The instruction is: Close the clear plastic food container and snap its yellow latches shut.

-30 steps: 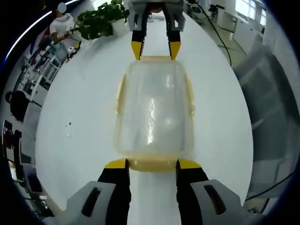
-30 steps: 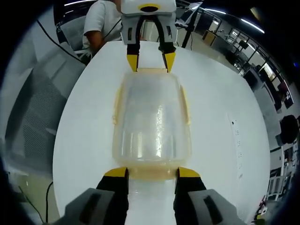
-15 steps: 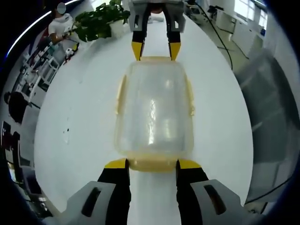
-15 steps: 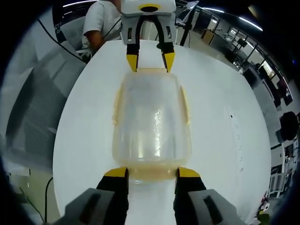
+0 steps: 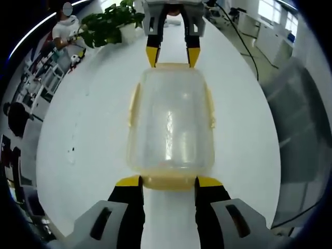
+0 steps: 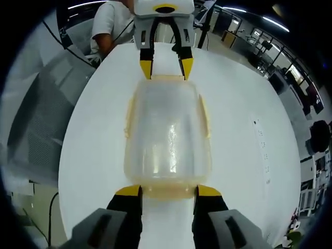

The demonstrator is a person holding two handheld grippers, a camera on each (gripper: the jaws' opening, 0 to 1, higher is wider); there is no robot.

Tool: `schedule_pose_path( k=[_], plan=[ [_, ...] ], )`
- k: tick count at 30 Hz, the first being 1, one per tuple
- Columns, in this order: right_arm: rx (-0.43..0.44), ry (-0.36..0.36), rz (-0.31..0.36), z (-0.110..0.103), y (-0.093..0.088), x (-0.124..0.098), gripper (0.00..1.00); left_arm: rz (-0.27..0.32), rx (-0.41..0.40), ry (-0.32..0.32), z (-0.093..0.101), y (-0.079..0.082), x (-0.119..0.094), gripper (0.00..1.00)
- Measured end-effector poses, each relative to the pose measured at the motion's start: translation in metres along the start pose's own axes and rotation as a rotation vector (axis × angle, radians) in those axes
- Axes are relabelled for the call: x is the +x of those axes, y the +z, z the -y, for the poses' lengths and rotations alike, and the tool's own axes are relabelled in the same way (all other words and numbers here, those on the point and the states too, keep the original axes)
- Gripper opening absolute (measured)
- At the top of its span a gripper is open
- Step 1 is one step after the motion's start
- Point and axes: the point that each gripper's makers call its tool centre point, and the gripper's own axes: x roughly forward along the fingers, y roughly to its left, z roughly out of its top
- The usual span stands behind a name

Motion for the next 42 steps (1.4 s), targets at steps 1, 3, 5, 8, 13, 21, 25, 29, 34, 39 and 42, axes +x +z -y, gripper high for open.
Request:
schedule_pose_path(
  k=[1,3,5,8,13,21,25,29,34,39,42],
  plan=[
    [0.001,0.001,0.0,0.0,-0.002,0.0,0.35,0.0,-0.001,-0.002,0.0,0.001,0.001,0.35],
    [0.005,0.005,-0.001,0.0,-0.004,0.0,0.35,0.001,0.0,-0.004,0.0,0.002,0.002,0.35],
    [0.01,0.009,0.001,0.0,-0.005,0.002,0.35,0.0,0.001,-0.006,0.0,0.003,0.004,0.35],
    [0.015,0.018,-0.002,0.001,-0.008,0.004,0.35,-0.001,-0.002,-0.012,0.0,0.004,0.007,0.35],
    [0.017,0.031,-0.007,0.001,-0.009,0.007,0.35,-0.007,-0.006,-0.021,0.0,0.003,0.009,0.35],
    [0.023,0.046,-0.006,0.004,-0.013,0.013,0.35,-0.004,-0.016,-0.032,-0.002,0.002,0.014,0.35],
    [0.034,0.06,-0.001,0.004,-0.012,0.013,0.35,-0.004,-0.021,-0.044,-0.003,0.0,0.017,0.35],
    [0.035,0.072,-0.001,0.004,-0.013,0.013,0.35,0.003,-0.027,-0.06,-0.003,0.0,0.017,0.36],
    [0.039,0.087,-0.007,0.005,-0.014,0.013,0.35,0.016,-0.035,-0.081,-0.004,0.0,0.018,0.36],
    [0.048,0.099,-0.008,0.005,-0.014,0.013,0.35,0.023,-0.039,-0.099,-0.004,0.0,0.018,0.36],
    [0.047,0.106,-0.011,0.005,-0.013,0.013,0.35,0.027,-0.04,-0.107,-0.004,0.0,0.018,0.36]
  ],
)
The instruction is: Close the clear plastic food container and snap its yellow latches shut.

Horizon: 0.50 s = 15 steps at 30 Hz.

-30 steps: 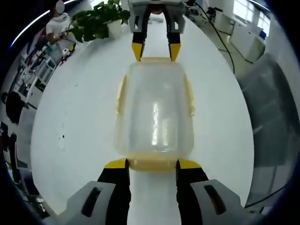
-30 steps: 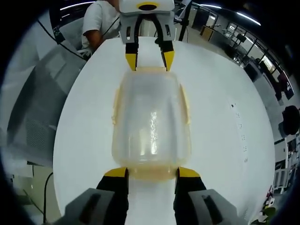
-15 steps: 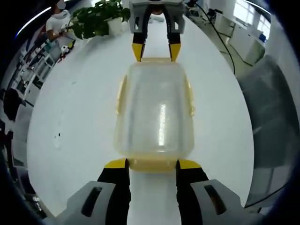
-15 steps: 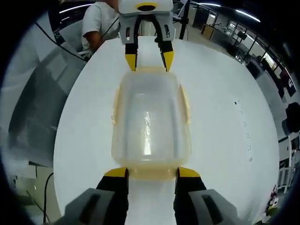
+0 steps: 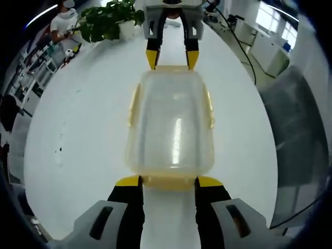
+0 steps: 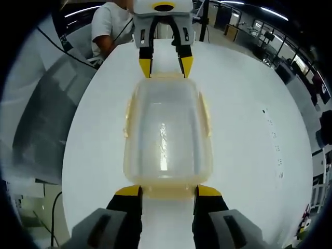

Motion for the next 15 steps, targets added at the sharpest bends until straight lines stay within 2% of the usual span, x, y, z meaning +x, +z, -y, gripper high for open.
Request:
schedule_pose_path(
  k=[7,9,10,12,13,15],
  plan=[
    [0.007,0.0,0.01,0.0009,-0.0004,-0.0002,0.37,0.008,0.004,-0.012,0.0005,-0.0005,-0.0003,0.37],
    [0.063,-0.002,0.034,-0.0004,-0.0004,-0.0001,0.38,-0.008,0.029,-0.001,-0.0004,-0.0053,0.0009,0.38],
    [0.071,-0.001,0.041,0.0003,-0.0015,-0.0004,0.42,-0.019,0.021,0.013,-0.0023,-0.0086,0.0022,0.41],
    [0.076,-0.008,0.032,0.0007,-0.0058,-0.0003,0.52,0.001,-0.013,0.025,-0.005,-0.0077,0.0032,0.56],
    [0.076,-0.005,0.033,0.0,-0.007,-0.001,0.52,0.016,-0.025,0.023,-0.0049,-0.0065,0.0022,0.58],
    [0.073,0.005,0.045,-0.0027,-0.0074,-0.0043,0.47,0.014,-0.027,0.012,-0.0033,-0.0081,0.0002,0.49]
  ],
)
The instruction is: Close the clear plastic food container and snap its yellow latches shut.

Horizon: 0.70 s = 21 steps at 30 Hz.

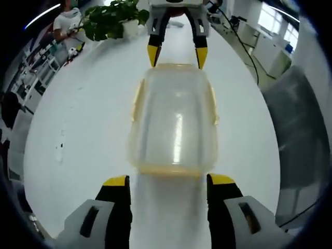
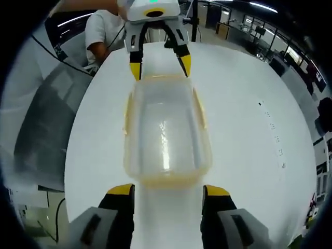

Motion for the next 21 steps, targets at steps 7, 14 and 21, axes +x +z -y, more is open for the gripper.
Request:
schedule_pose_path(
  k=[7,14,21],
  plan=[
    [0.02,0.003,-0.011,-0.004,-0.005,0.001,0.48,0.02,-0.012,0.005,0.005,0.001,-0.004,0.43],
    [0.062,-0.014,0.027,-0.002,0.004,-0.007,0.45,0.045,-0.071,0.001,0.012,0.004,-0.005,0.48],
    [0.152,0.001,0.05,-0.009,0.004,-0.013,0.47,0.094,-0.212,0.026,0.008,0.014,-0.017,0.47]
  ],
)
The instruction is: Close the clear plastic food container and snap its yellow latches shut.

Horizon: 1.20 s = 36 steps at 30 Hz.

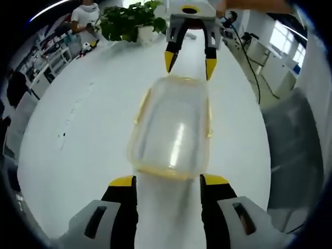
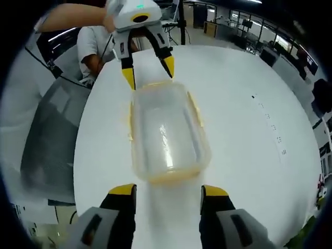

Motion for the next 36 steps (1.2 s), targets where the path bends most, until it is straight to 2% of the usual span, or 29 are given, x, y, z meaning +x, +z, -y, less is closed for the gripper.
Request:
schedule_pose_path(
  k=[1,2,4,5,8,11,13,14,16,19,21,24,26,29,31,32,34,36],
  plan=[
    [0.015,-0.007,-0.002,0.001,0.0,-0.001,0.47,0.013,-0.026,0.002,0.0,0.002,-0.001,0.47],
    [0.025,-0.016,-0.006,0.002,0.0,-0.002,0.45,-0.006,-0.036,0.032,-0.004,-0.001,-0.003,0.46],
    [0.075,-0.013,0.026,0.0,0.006,-0.003,0.44,-0.008,-0.024,0.037,-0.003,-0.001,-0.002,0.45],
    [0.098,-0.022,0.022,0.001,0.006,-0.003,0.44,-0.007,-0.034,0.045,-0.002,-0.001,-0.001,0.45],
    [0.093,-0.036,0.022,0.003,0.009,-0.004,0.4,-0.011,-0.084,0.061,-0.001,-0.001,0.001,0.45],
    [0.107,-0.035,0.044,0.0,0.015,-0.003,0.43,-0.013,-0.085,0.077,-0.001,0.0,0.002,0.45],
    [0.107,-0.038,0.038,-0.001,0.016,-0.002,0.42,0.013,-0.139,0.091,0.0,0.005,0.0,0.44],
    [0.121,-0.042,0.043,-0.001,0.017,-0.002,0.42,0.001,-0.166,0.119,-0.004,0.003,-0.002,0.42],
    [0.149,-0.031,0.061,-0.004,0.022,-0.002,0.41,0.021,-0.18,0.122,-0.004,0.007,-0.001,0.42],
    [0.156,-0.048,0.05,-0.003,0.022,-0.002,0.41,0.011,-0.211,0.14,-0.003,0.004,0.0,0.41],
    [0.163,-0.057,0.066,-0.002,0.025,-0.002,0.39,0.013,-0.238,0.142,-0.001,0.003,0.0,0.41],
    [0.207,-0.097,0.079,0.003,0.025,-0.002,0.39,0.055,-0.286,0.168,-0.003,0.008,-0.003,0.41],
    [0.237,-0.103,0.098,0.004,0.027,-0.002,0.39,0.074,-0.356,0.174,-0.002,0.01,-0.003,0.41],
    [0.27,-0.123,0.086,0.006,0.024,-0.001,0.38,0.047,-0.393,0.209,-0.006,0.005,-0.003,0.41],
    [0.314,-0.158,0.066,0.01,0.021,-0.002,0.34,0.081,-0.446,0.217,-0.006,0.012,-0.002,0.41],
    [0.319,-0.149,0.083,0.008,0.024,-0.001,0.33,0.069,-0.438,0.23,-0.007,0.012,-0.004,0.42],
    [0.37,-0.14,0.089,0.005,0.026,0.001,0.36,0.075,-0.483,0.257,-0.009,0.013,-0.004,0.42],
    [0.37,-0.146,0.098,0.005,0.029,0.002,0.38,0.076,-0.498,0.271,-0.01,0.012,-0.003,0.43]
  ],
)
